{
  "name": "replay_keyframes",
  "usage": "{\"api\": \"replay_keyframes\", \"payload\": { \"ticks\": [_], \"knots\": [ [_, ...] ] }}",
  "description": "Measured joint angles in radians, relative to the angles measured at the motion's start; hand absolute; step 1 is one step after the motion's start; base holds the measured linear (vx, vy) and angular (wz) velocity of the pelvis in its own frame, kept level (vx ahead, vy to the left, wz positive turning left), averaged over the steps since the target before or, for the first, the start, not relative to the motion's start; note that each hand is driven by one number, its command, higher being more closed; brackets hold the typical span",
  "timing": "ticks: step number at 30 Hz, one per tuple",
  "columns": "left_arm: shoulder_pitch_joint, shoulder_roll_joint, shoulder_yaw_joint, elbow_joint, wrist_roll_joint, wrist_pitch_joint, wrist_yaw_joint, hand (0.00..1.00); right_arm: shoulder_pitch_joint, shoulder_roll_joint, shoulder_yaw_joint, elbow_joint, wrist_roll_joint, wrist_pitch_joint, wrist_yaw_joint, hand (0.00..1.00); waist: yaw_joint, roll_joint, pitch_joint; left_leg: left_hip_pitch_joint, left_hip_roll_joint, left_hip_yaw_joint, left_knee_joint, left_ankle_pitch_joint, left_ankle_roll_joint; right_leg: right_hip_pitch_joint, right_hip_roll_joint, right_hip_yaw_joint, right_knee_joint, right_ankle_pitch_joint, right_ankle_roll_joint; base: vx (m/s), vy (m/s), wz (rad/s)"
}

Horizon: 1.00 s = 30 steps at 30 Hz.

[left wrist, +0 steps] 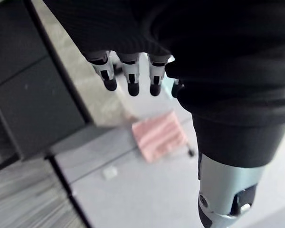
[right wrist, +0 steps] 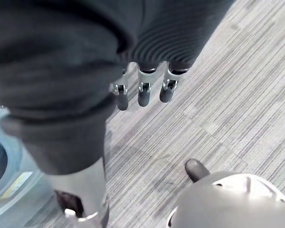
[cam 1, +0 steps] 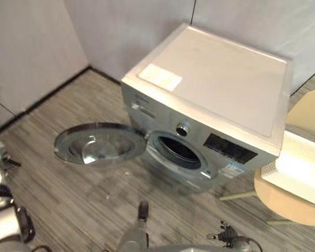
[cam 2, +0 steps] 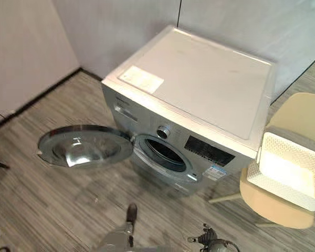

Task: Pick up the laundry basket with both hands and put the clothes into the washing machine.

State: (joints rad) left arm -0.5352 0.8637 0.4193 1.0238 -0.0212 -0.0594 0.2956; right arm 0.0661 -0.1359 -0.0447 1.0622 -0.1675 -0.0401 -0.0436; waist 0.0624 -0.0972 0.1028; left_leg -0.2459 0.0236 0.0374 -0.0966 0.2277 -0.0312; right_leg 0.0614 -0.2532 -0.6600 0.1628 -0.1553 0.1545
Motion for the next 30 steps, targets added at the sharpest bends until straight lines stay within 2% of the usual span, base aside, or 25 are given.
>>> {"api": "replay_keyframes", "payload": {
  "ticks": [1, 4, 6, 7, 8, 10, 11, 13, 14, 16, 20, 23, 24, 25, 26, 27, 28, 29, 30],
  "knots": [
    [-0.03, -0.003, -0.035, 0.026, 0.004, 0.015, -0.014, 0.0, 0.0, 0.0, -0.019, -0.016, 0.001, -0.001, -0.002, 0.0, -0.006, -0.027, 0.0, -0.011, 0.002, 0.03, 0.0, -0.004, 0.004, -0.057, -0.025, 0.024, 0.089, -0.016, -0.028, 0.01, 0.061, -0.45],
    [-0.1, -0.019, -0.064, 0.038, -0.008, 0.043, -0.031, 0.0, 0.003, 0.01, -0.038, -0.03, 0.001, 0.003, -0.02, 0.0, -0.029, -0.049, 0.047, -0.021, -0.005, 0.065, 0.04, -0.029, 0.039, -0.199, -0.135, 0.084, 0.385, -0.015, -0.086, 0.03, 0.052, -0.25],
    [-0.113, -0.043, -0.048, 0.013, -0.016, 0.047, -0.027, 0.0, 0.011, 0.022, -0.042, -0.046, 0.009, 0.007, -0.023, 0.0, -0.025, -0.05, 0.078, -0.025, 0.001, 0.102, 0.139, -0.087, 0.056, -0.204, -0.148, 0.112, 0.443, 0.025, -0.144, 0.03, 0.066, -0.25],
    [-0.103, -0.077, 0.008, -0.032, -0.017, 0.052, -0.019, 0.0, 0.021, 0.027, -0.04, -0.076, 0.009, 0.006, -0.018, 0.0, -0.013, -0.04, 0.085, -0.029, 0.021, 0.152, 0.236, -0.155, 0.07, -0.188, -0.143, 0.118, 0.452, 0.043, -0.15, 0.02, 0.095, -0.53],
    [-0.092, -0.086, 0.031, -0.059, -0.017, 0.051, -0.013, 0.0, 0.019, 0.033, -0.042, -0.087, 0.009, 0.005, -0.018, 0.0, -0.012, -0.036, 0.088, -0.031, 0.035, 0.166, 0.262, -0.174, 0.078, -0.189, -0.142, 0.122, 0.474, 0.031, -0.142, 0.0, 0.023, -0.51],
    [-0.067, -0.132, 0.075, -0.135, -0.017, 0.045, -0.006, 0.0, 0.019, 0.055, -0.074, -0.114, 0.01, -0.008, -0.016, 0.0, -0.013, -0.04, 0.086, -0.043, 0.047, 0.187, 0.301, -0.205, 0.099, -0.189, -0.072, 0.154, 0.551, -0.048, -0.101, -0.05, -0.088, -0.32],
    [-0.054, -0.163, 0.092, -0.151, -0.017, 0.045, -0.006, 0.0, 0.018, 0.053, -0.075, -0.125, 0.01, -0.015, -0.015, 0.0, 0.01, -0.043, 0.08, -0.057, 0.048, 0.222, 0.303, -0.208, 0.104, -0.188, -0.021, 0.178, 0.522, -0.116, -0.086, -0.08, -0.102, -0.49],
    [-0.029, -0.194, 0.102, -0.154, -0.043, 0.044, -0.005, 0.0, 0.014, 0.05, -0.072, -0.144, 0.01, -0.023, -0.013, 0.0, 0.04, -0.056, 0.062, -0.095, 0.053, 0.28, 0.305, -0.207, 0.106, -0.186, 0.028, 0.231, 0.393, -0.198, -0.082, -0.11, -0.152, -0.71],
    [-0.021, -0.206, 0.1, -0.154, -0.067, 0.044, -0.005, 0.0, 0.003, 0.049, -0.057, -0.144, 0.01, -0.024, -0.01, 0.0, 0.054, -0.052, 0.062, -0.118, 0.062, 0.318, 0.307, -0.195, 0.117, -0.184, 0.051, 0.265, 0.31, -0.23, -0.086, -0.12, -0.169, -0.56],
    [-0.021, -0.254, 0.095, -0.155, -0.097, 0.043, -0.008, 0.0, 0.01, 0.045, -0.028, -0.142, 0.008, -0.019, -0.008, 0.0, 0.061, -0.009, 0.056, -0.114, 0.094, 0.324, 0.294, -0.156, 0.099, -0.165, 0.1, 0.267, 0.248, -0.198, -0.102, -0.09, -0.111, -0.2],
    [0.017, -0.291, 0.021, -0.227, -0.095, 0.027, -0.008, 0.0, 0.026, 0.024, 0.084, -0.195, -0.004, -0.024, 0.003, 0.0, 0.06, 0.009, 0.048, -0.09, 0.111, 0.315, 0.276, -0.113, 0.065, -0.16, 0.111, 0.258, 0.278, -0.211, -0.125, -0.08, -0.076, 0.03],
    [0.02, -0.329, -0.019, -0.238, -0.095, 0.017, -0.01, 0.0, 0.03, -0.008, 0.143, -0.24, -0.024, -0.026, 0.016, 0.0, 0.057, 0.029, 0.04, -0.105, 0.112, 0.263, 0.267, -0.065, 0.044, -0.186, 0.108, 0.227, 0.337, -0.234, -0.151, -0.11, -0.115, 0.3],
    [0.02, -0.362, -0.025, -0.253, -0.095, 0.016, -0.01, 0.0, 0.036, -0.019, 0.142, -0.248, -0.031, -0.028, 0.027, 0.0, 0.052, 0.031, 0.031, -0.111, 0.116, 0.258, 0.266, -0.077, 0.062, -0.191, 0.087, 0.192, 0.345, -0.232, -0.175, -0.09, -0.063, 0.39],
    [0.019, -0.373, -0.026, -0.257, -0.094, 0.016, -0.01, 0.0, 0.039, -0.022, 0.141, -0.248, -0.033, -0.028, 0.028, 0.0, 0.048, 0.026, 0.028, -0.122, 0.118, 0.267, 0.314, -0.108, 0.086, -0.193, 0.076, 0.184, 0.346, -0.231, -0.175, -0.08, -0.045, 0.63],
    [0.023, -0.379, -0.031, -0.258, -0.092, 0.016, -0.009, 0.0, 0.049, -0.033, 0.142, -0.25, -0.038, -0.027, 0.028, 0.0, 0.032, 0.016, 0.023, -0.12, 0.152, 0.29, 0.455, -0.177, 0.087, -0.191, 0.04, 0.163, 0.344, -0.221, -0.184, -0.06, 0.051, 0.44],
    [0.024, -0.377, -0.032, -0.258, -0.082, 0.014, -0.008, 0.0, 0.062, -0.044, 0.142, -0.251, -0.041, -0.027, 0.03, 0.0, 0.028, 0.018, 0.017, -0.073, 0.201, 0.288, 0.47, -0.197, 0.058, -0.191, 0.025, 0.171, 0.346, -0.213, -0.177, -0.05, 0.078, 0.33],
    [0.024, -0.376, -0.033, -0.257, -0.079, 0.011, -0.007, 0.0, 0.066, -0.049, 0.141, -0.247, -0.041, -0.028, 0.03, 0.0, 0.025, 0.022, 0.014, -0.053, 0.217, 0.275, 0.463, -0.2, 0.048, -0.192, 0.023, 0.174, 0.347, -0.21, -0.172, -0.03, 0.118, 0.0],
    [0.022, -0.357, -0.038, -0.234, -0.074, 0.006, -0.008, 0.0, 0.059, -0.055, 0.14, -0.21, -0.041, -0.029, 0.03, 0.0, 0.01, 0.037, 0.006, -0.013, 0.237, 0.221, 0.426, -0.212, 0.019, -0.192, 0.025, 0.176, 0.347, -0.204, -0.161, 0.0, 0.197, -0.1],
    [0.016, -0.328, -0.048, -0.196, -0.073, 0.006, -0.006, 0.0, 0.051, -0.056, 0.136, -0.173, -0.042, -0.028, 0.029, 0.0, -0.001, 0.051, 0.003, 0.025, 0.235, 0.184, 0.37, -0.219, -0.054, -0.194, 0.032, 0.184, 0.344, -0.195, -0.146, 0.0, 0.206, -0.15]
  ]
}}
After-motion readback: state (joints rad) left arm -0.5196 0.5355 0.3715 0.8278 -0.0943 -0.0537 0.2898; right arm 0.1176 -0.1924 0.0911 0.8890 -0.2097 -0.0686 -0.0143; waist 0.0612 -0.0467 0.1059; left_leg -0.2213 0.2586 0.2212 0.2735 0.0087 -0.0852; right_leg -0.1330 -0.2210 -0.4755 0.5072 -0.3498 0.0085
